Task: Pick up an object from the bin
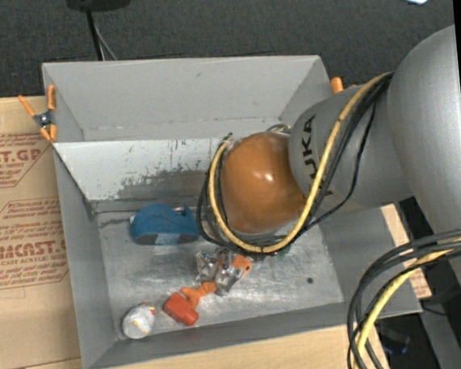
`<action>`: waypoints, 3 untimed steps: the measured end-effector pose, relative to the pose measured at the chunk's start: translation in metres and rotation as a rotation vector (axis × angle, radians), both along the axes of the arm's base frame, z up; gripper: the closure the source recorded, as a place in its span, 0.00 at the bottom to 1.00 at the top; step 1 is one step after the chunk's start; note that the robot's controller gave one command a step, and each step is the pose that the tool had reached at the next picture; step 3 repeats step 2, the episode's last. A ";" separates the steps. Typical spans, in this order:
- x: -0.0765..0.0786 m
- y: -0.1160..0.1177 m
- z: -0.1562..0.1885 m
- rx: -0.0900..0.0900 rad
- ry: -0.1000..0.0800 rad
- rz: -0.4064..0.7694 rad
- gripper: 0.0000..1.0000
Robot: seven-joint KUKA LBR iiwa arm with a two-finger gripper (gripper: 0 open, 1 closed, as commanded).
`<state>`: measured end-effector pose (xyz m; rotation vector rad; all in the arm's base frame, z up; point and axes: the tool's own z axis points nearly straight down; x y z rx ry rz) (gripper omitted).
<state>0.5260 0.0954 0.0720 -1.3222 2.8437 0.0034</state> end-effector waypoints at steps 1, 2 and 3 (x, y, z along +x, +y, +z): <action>0.000 0.000 0.000 0.000 0.000 0.000 1.00; -0.006 -0.009 0.159 -0.002 -0.004 0.046 1.00; -0.006 -0.009 0.159 -0.002 -0.004 0.046 1.00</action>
Offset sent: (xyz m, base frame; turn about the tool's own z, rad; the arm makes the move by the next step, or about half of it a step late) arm -0.0081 -0.0103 0.1570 -0.0472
